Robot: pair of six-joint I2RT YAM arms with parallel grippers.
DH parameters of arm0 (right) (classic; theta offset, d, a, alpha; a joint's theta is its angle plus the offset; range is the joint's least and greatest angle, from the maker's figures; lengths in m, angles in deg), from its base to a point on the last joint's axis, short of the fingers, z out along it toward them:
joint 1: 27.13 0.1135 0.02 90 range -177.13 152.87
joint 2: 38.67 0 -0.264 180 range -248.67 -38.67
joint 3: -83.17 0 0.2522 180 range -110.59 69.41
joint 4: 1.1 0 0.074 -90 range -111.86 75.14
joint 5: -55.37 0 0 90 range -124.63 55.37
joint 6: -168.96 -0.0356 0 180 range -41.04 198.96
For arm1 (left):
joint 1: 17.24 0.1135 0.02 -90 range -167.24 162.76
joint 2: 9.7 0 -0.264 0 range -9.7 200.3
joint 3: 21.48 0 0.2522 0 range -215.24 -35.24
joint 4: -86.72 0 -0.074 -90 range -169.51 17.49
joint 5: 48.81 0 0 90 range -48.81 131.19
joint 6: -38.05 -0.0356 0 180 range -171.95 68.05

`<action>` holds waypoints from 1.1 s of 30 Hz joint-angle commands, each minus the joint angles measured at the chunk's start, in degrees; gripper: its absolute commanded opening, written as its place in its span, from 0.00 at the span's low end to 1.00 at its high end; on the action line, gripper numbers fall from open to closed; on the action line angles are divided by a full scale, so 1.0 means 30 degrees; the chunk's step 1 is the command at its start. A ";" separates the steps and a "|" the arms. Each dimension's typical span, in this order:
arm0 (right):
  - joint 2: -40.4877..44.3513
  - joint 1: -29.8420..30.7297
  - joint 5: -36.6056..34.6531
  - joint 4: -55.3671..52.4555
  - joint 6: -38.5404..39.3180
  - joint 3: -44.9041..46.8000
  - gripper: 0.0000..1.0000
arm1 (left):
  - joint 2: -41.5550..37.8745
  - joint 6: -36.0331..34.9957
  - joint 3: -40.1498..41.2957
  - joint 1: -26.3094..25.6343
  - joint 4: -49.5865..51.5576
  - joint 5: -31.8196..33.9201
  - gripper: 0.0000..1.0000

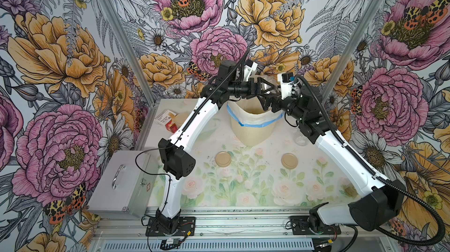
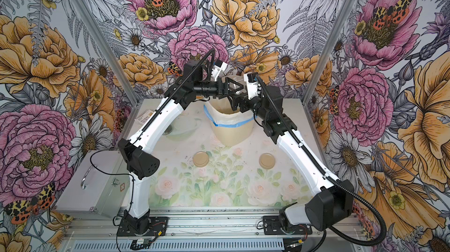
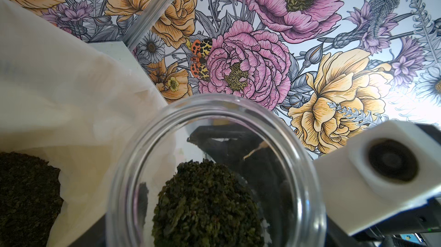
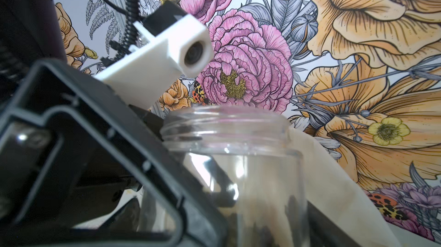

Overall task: Empty moldy tea leaves from jars
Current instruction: Pour the moldy tea leaves from the jar into the trash bin.

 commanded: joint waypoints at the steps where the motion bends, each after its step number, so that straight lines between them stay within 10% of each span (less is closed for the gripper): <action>1: 0.0505 -0.0128 -0.0062 0.1678 -0.0017 0.0544 1.00 | -0.0390 0.1729 -0.0684 -0.0032 -0.1084 0.0257 0.57; 22: 0.1040 -0.0112 -0.0822 0.7243 0.0172 0.4355 0.99 | -0.2954 1.4997 0.6563 0.0830 -1.0647 0.0501 0.58; 33: 0.0299 -0.0119 -0.0987 0.6650 0.0097 0.3859 0.98 | -0.3162 1.5011 0.6374 0.0789 -1.0213 0.0232 0.57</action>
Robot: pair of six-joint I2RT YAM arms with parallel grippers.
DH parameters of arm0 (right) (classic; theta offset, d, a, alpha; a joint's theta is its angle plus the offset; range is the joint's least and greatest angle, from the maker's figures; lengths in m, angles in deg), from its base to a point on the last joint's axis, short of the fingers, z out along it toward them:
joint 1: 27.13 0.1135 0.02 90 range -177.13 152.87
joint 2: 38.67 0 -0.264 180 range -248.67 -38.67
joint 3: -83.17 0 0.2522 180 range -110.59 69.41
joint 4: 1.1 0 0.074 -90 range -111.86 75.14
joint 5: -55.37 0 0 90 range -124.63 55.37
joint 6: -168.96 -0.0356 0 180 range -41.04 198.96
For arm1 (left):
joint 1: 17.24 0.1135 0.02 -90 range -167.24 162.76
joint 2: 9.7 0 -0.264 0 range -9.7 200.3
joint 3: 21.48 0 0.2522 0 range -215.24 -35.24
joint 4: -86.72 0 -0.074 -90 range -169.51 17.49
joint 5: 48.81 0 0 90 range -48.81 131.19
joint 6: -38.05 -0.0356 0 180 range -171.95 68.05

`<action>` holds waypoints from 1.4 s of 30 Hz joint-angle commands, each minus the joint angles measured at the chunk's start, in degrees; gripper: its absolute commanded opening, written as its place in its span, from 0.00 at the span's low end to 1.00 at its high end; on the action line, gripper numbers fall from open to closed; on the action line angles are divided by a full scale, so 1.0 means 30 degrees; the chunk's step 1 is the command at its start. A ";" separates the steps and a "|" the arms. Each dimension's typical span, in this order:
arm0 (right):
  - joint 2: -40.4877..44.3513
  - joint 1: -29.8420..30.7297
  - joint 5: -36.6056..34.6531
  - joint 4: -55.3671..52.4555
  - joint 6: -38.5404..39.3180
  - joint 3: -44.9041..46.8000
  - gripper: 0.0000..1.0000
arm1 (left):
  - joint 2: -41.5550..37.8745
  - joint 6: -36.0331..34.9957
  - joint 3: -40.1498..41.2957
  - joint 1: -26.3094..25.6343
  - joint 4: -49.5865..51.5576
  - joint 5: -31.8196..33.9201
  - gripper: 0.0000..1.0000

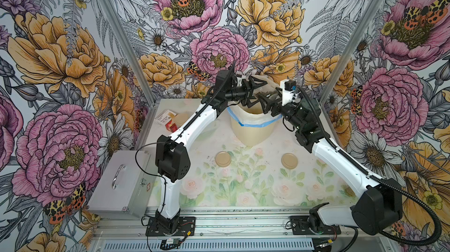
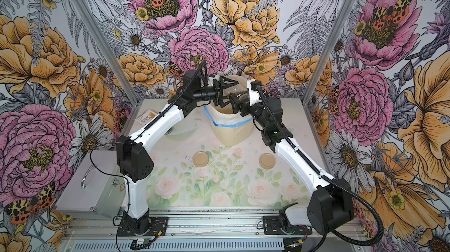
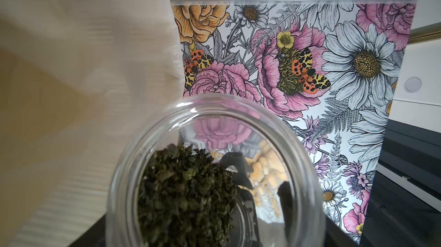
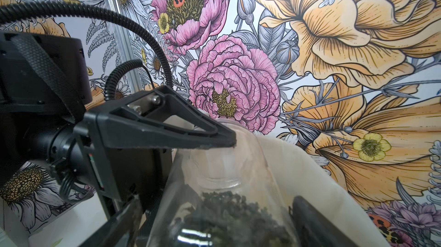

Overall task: Empty moldy tea leaves from jars
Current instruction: Pour the moldy tea leaves from the jar into the trash bin.

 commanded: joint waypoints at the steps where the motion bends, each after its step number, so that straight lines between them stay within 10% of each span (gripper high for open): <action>1: -0.0292 -0.0070 -0.0120 0.0155 0.0017 -0.0476 0.98 | -0.1585 0.0554 -0.0874 0.0133 -0.1798 -0.0224 0.57; 19: -0.1012 -0.0074 0.0765 0.0363 -0.0371 -0.1374 0.89 | -0.1550 0.0493 -0.1219 0.0092 -0.1212 -0.0848 0.57; 26: -0.1356 -0.0059 0.1751 -0.0281 -0.0356 -0.2052 0.71 | -0.1594 0.0505 -0.0920 0.0082 -0.1309 -0.0934 0.59; 38: -0.1246 -0.0098 0.2459 -0.0762 -0.0918 -0.2542 0.60 | -0.1514 0.0679 -0.0103 0.0247 -0.2563 -0.1191 0.99; 42: -0.1278 -0.0198 0.2540 -0.1033 -0.1298 -0.2902 0.59 | -0.1820 -0.0190 0.0313 0.0541 -0.1780 -0.0934 0.99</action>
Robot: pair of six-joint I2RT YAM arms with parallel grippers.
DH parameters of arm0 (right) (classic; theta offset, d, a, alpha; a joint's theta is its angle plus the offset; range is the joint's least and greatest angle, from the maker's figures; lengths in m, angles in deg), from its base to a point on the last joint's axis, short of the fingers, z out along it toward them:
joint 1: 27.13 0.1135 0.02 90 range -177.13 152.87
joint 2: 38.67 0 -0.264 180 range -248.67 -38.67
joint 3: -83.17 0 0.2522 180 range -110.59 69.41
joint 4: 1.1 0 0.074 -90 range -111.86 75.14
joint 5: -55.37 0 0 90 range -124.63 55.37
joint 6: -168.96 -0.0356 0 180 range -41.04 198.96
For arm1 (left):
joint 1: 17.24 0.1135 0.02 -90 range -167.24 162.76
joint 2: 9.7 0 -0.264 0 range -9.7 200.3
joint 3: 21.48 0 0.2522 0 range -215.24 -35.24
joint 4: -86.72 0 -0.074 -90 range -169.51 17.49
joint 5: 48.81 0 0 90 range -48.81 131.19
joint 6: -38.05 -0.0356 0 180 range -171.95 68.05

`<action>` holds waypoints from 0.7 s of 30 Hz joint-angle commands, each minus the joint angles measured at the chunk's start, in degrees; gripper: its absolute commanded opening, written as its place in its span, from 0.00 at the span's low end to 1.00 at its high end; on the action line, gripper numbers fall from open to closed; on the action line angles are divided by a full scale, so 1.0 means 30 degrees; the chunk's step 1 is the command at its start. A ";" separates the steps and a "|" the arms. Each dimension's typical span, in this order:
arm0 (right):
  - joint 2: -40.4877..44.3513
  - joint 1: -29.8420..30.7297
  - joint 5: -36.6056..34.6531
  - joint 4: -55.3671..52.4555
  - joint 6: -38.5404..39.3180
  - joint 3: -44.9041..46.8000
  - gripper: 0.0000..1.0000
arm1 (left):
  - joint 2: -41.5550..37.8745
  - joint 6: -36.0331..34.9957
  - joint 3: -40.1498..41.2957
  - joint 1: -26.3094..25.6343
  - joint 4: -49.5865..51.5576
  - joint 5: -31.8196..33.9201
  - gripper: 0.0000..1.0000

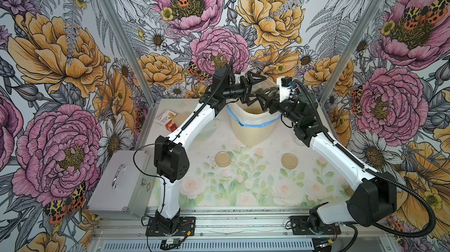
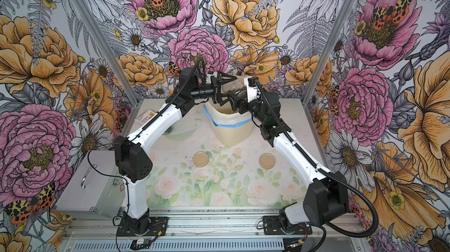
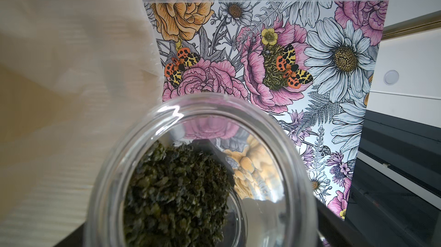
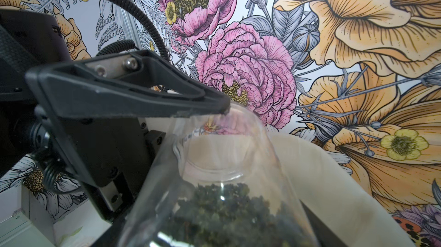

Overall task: Empty moldy tea leaves from jars
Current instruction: Pour the moldy tea leaves from the jar into the trash bin.

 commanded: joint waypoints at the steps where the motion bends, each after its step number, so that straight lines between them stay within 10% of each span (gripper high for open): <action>1: -0.0012 -0.0024 0.0878 0.0423 -0.0653 -0.1138 0.59 | -0.1675 -0.1352 0.0190 0.0407 -0.0152 -0.0170 0.99; 21: -0.1894 -0.0668 -0.0369 -0.9974 -0.0253 -0.7507 0.56 | -0.7905 -1.2187 0.3193 0.4717 0.8437 0.2715 0.99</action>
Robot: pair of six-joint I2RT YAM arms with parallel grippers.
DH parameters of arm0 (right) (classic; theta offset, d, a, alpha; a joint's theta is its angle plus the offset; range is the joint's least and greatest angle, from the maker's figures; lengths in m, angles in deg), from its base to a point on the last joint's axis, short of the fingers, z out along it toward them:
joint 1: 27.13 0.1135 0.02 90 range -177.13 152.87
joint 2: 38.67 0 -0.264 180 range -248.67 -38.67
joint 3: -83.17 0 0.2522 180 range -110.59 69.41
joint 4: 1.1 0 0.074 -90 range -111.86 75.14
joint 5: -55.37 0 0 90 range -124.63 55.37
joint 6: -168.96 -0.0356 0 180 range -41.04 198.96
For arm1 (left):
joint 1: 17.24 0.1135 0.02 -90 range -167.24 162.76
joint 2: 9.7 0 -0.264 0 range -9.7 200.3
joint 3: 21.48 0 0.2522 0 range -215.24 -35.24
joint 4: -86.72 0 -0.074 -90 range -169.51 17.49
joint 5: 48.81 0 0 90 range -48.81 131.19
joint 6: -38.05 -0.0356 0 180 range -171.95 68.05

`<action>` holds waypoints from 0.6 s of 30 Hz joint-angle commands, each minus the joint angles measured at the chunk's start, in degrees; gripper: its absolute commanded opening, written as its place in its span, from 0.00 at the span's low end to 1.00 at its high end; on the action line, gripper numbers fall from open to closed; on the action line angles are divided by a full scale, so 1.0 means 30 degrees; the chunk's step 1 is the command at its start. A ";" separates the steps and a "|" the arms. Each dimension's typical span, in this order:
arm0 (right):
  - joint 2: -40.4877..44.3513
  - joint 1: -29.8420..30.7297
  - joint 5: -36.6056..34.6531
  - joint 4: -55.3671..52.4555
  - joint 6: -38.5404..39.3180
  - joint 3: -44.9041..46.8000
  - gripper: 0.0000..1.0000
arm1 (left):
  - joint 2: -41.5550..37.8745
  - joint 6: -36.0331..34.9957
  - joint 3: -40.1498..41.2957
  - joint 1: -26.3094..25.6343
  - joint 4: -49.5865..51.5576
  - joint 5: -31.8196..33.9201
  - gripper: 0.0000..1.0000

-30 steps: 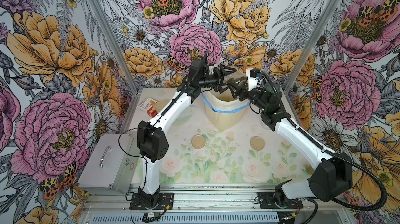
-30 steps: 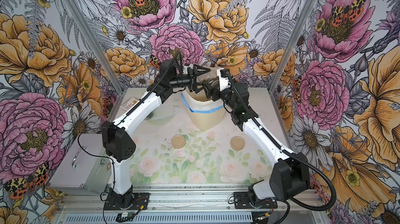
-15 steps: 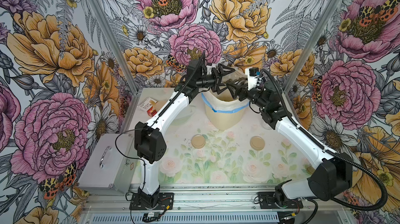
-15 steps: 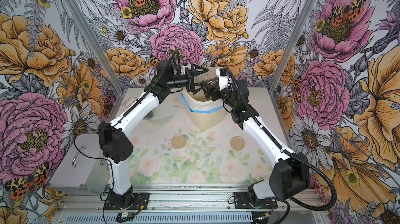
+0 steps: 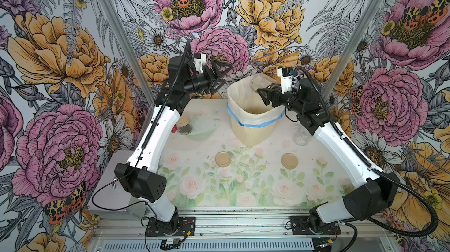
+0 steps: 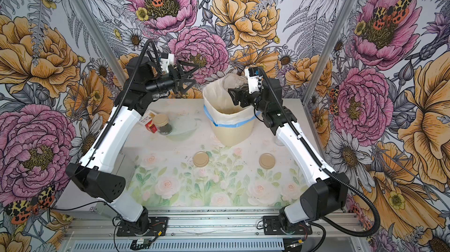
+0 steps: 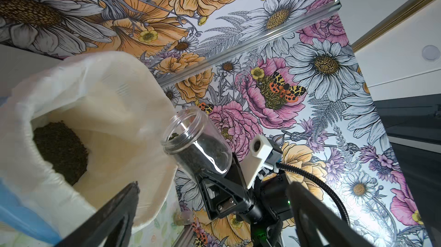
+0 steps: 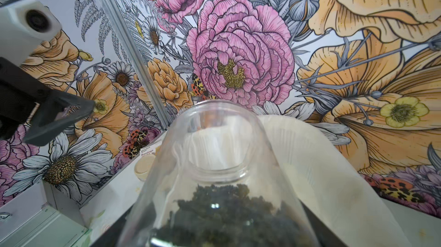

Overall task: Empty moldy tea leaves from jars
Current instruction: Pour the moldy tea leaves from the jar into the trash bin.

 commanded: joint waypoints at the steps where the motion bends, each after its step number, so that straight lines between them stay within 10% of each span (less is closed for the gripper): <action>1: -0.0833 -0.0120 -0.0504 -0.2098 0.0286 -0.2134 0.56 | -0.1426 -0.3833 0.2012 0.0375 0.2204 0.1210 0.99; 18: -0.9828 0.0109 -0.2690 -1.5931 0.0620 -1.5420 0.55 | -0.7188 -0.7200 1.0871 0.1942 0.2220 0.1676 0.99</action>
